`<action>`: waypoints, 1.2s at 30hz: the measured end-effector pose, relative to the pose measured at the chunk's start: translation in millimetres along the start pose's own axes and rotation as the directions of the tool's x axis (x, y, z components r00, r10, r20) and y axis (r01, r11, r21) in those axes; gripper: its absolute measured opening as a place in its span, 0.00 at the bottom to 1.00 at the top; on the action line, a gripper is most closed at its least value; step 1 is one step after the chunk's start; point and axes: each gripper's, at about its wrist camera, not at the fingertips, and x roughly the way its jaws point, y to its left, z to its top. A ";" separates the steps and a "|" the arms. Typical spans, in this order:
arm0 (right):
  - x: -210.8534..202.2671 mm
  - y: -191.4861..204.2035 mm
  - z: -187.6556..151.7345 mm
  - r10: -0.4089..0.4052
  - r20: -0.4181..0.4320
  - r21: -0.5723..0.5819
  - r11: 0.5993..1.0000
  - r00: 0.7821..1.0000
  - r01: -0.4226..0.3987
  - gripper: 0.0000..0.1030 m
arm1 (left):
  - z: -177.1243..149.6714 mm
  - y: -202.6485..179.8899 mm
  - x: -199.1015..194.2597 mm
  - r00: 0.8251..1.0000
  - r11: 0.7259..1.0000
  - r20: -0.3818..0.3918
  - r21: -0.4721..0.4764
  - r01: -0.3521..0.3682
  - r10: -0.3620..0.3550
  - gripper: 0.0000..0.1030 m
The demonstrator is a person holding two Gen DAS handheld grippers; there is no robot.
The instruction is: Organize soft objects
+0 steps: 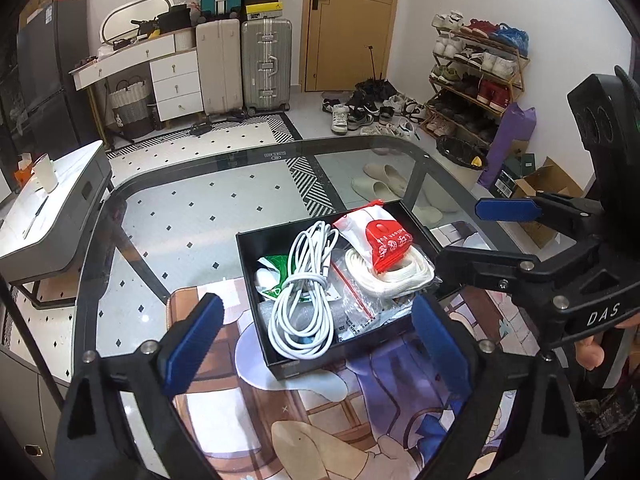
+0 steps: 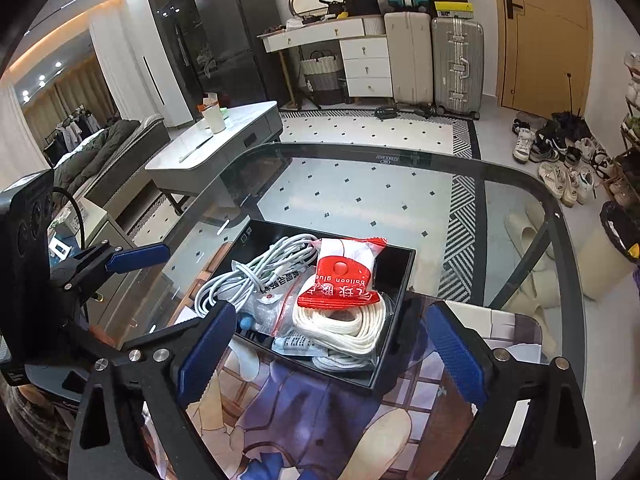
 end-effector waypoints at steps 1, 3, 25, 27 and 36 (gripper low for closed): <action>-3.5 0.8 -2.5 -0.004 0.019 -0.004 1.000 1.000 0.004 0.95 | -2.3 0.6 -3.5 1.000 1.000 0.009 -0.007 0.002 -0.002 0.96; -10.0 2.4 -7.7 -0.021 0.052 -0.015 1.000 0.998 0.022 0.95 | -7.7 3.9 -10.3 0.999 1.000 0.036 -0.027 0.001 0.000 0.99; -8.1 2.5 -85.1 -0.087 0.253 -0.014 0.996 0.964 0.093 0.96 | -82.5 12.6 -10.9 0.972 0.992 0.217 -0.106 -0.067 0.089 1.00; -5.8 5.9 -88.5 -0.092 0.273 -0.020 0.995 0.958 0.101 0.96 | -85.6 15.2 -6.9 0.970 0.992 0.228 -0.108 -0.065 0.089 1.00; -4.1 6.7 -94.9 -0.137 0.342 -0.009 0.989 0.930 0.149 0.96 | -94.2 21.3 3.6 0.958 0.990 0.269 -0.120 -0.071 0.101 1.00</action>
